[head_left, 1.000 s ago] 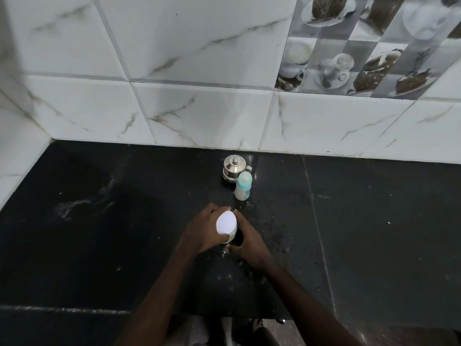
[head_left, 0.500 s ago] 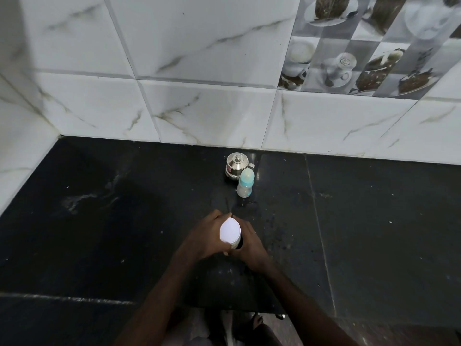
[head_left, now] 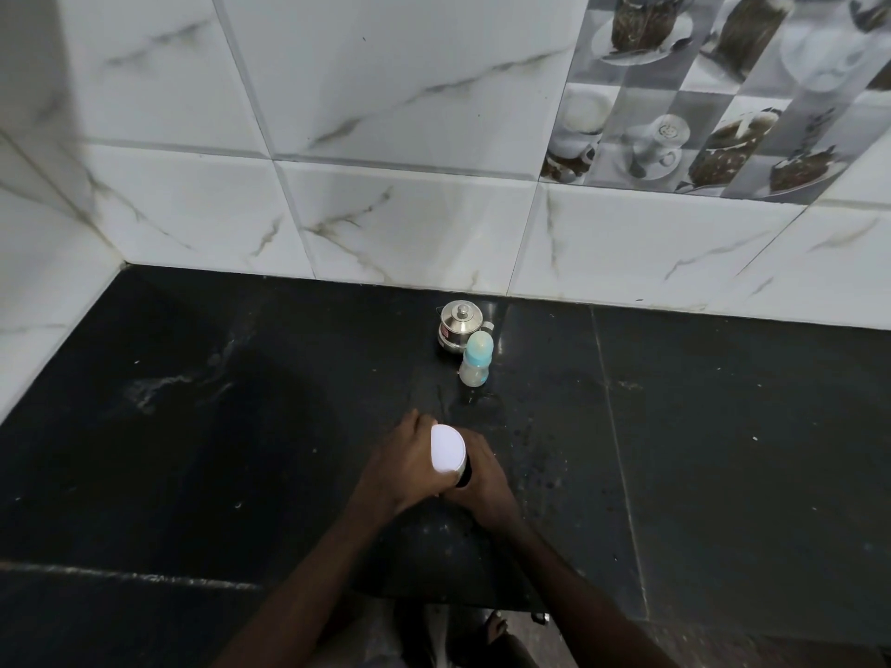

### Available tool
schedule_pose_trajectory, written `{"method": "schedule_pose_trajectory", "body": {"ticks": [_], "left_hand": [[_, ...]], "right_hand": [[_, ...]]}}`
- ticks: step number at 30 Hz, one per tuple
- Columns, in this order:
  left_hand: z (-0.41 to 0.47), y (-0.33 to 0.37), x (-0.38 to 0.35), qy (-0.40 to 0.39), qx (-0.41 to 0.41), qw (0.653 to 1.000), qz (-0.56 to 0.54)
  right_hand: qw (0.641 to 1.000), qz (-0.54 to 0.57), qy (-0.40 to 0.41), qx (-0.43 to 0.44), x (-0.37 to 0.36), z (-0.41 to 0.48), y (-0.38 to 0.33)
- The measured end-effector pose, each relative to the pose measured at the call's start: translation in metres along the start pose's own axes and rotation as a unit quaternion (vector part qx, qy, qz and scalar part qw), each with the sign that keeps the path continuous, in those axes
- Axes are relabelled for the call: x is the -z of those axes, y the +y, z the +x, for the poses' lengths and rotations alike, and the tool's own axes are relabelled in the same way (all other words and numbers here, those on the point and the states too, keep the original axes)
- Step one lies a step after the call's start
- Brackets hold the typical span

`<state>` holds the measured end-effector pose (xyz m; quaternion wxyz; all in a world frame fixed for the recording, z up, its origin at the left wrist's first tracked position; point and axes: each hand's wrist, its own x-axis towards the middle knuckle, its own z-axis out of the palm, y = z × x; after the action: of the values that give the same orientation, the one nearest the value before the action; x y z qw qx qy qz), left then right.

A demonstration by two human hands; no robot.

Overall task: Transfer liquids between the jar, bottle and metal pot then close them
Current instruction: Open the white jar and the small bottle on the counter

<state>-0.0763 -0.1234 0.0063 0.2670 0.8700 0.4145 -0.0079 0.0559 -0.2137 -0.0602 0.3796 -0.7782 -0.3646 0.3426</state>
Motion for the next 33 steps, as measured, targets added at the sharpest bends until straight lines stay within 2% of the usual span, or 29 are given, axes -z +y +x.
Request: {"method": "schedule_pose_trajectory", "body": {"ticks": [3,5,7,9,12,16,19,23,27,30,33], "left_hand": [[-0.001,0.008,0.001,0.016,0.023,0.999,0.037],[-0.001,0.005,-0.001,0.012,-0.05,0.998,0.035],[-0.002,0.0,-0.002,-0.016,-0.138,0.99,0.013],[-0.005,-0.004,-0.001,-0.017,-0.15,0.988,-0.022],[-0.008,0.003,0.001,0.012,-0.115,0.993,-0.026],[-0.004,0.019,0.008,0.049,0.039,0.998,0.011],[-0.002,0.021,0.012,0.075,0.061,0.995,0.026],[0.001,0.005,0.019,0.081,0.071,0.989,-0.104],[0.006,-0.025,0.013,0.114,0.121,0.944,-0.283],[0.0,-0.039,0.009,0.154,0.137,0.914,-0.349],[-0.008,-0.055,-0.001,0.165,0.157,0.898,-0.376]], "right_hand": [[0.995,-0.037,-0.057,0.072,0.003,-0.006,-0.002],[0.995,-0.023,-0.055,0.076,0.005,-0.015,0.01],[0.997,0.019,-0.011,0.068,-0.002,-0.013,0.016],[0.999,0.035,-0.014,0.036,-0.005,-0.011,0.016],[0.998,0.04,-0.017,0.047,-0.002,-0.014,0.013],[0.996,0.038,0.003,0.074,0.001,-0.017,0.008],[0.994,0.043,0.025,0.092,0.0,-0.021,0.005],[0.992,0.048,0.023,0.118,0.003,-0.023,-0.001],[0.992,0.036,0.015,0.118,0.0,-0.025,0.0],[0.994,0.015,0.005,0.106,-0.002,-0.025,0.003],[0.995,-0.003,0.0,0.1,-0.002,-0.024,0.005]]}}
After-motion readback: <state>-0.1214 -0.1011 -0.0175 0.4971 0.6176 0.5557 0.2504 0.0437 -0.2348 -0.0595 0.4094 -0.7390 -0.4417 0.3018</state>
